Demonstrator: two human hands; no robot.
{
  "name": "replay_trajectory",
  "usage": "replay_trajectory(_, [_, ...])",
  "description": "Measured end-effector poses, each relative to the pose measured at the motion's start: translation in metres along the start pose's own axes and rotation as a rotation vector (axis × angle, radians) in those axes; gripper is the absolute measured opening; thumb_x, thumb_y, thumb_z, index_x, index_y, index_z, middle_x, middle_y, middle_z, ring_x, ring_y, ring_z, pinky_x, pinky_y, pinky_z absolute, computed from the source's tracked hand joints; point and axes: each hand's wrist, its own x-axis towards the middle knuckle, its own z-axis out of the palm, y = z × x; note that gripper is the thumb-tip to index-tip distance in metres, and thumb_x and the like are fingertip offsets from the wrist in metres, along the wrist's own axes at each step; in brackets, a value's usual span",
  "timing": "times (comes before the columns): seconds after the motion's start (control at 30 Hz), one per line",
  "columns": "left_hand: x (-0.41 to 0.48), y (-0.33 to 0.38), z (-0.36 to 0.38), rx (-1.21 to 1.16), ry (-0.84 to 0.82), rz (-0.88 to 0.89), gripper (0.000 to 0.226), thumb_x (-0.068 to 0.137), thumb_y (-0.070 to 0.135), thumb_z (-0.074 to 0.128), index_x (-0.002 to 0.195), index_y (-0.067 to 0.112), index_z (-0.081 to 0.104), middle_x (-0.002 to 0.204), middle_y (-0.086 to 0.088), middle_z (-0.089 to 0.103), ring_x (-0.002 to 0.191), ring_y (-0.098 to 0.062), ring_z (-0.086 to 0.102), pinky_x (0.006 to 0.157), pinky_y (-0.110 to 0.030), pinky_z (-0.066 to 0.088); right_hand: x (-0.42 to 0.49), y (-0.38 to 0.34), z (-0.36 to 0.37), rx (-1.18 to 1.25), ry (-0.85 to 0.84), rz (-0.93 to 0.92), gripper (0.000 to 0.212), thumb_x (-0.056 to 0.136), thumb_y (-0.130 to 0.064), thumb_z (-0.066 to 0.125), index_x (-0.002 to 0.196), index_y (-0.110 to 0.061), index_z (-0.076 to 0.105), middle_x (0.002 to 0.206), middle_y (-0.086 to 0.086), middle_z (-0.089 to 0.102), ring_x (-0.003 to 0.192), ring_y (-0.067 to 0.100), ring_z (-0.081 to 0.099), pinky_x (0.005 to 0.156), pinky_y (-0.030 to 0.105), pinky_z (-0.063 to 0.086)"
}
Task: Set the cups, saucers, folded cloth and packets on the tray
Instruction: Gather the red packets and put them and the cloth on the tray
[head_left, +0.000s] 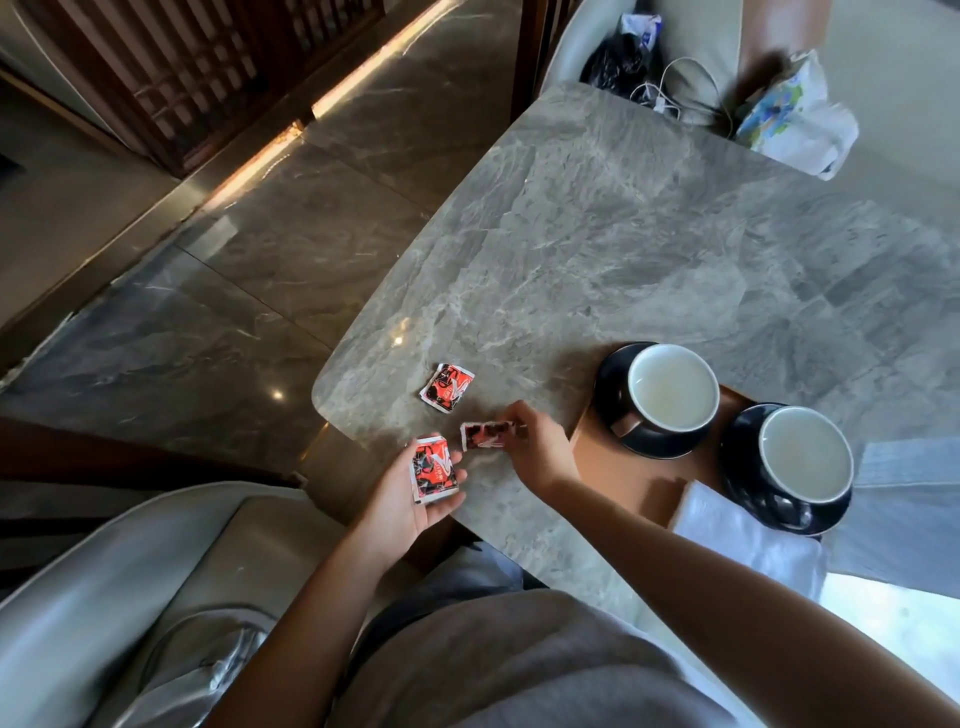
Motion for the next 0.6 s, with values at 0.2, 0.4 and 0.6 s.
replay_trajectory(0.2, [0.001,0.003,-0.006,0.002,-0.123,-0.079,0.063,0.091,0.060,0.028,0.110,0.008,0.058,0.104,-0.016,0.063,0.090,-0.027,0.060,0.081,-0.041,0.053,0.004,-0.019,-0.034,0.353,-0.158,0.013,0.022,0.091,-0.001,0.053,0.106,-0.009,0.068,0.087,0.003,0.065,0.070,0.009,0.058,0.057,0.018,0.045])
replay_trajectory(0.4, [-0.002,0.004,0.011,0.042,-0.218,-0.146,0.047,0.081,0.046,0.053,0.109,0.009,0.062,0.103,-0.016,0.068,0.098,-0.029,0.062,0.095,-0.047,0.043,0.002,-0.053,-0.035,0.093,-0.389,-0.254,0.021,0.089,-0.005,0.060,0.107,-0.010,0.070,0.098,0.001,0.070,0.077,0.007,0.061,0.075,0.024,0.052])
replay_trajectory(0.6, [0.004,-0.005,0.016,0.073,-0.176,-0.068,0.017,0.088,0.005,0.044,0.095,0.004,0.059,0.080,-0.012,0.071,0.074,-0.023,0.070,0.079,-0.042,0.056,-0.006,-0.061,-0.025,-0.022,-0.268,-0.327,0.023,0.084,-0.012,0.064,0.106,-0.018,0.071,0.109,0.001,0.067,0.095,0.013,0.061,0.083,0.027,0.049])
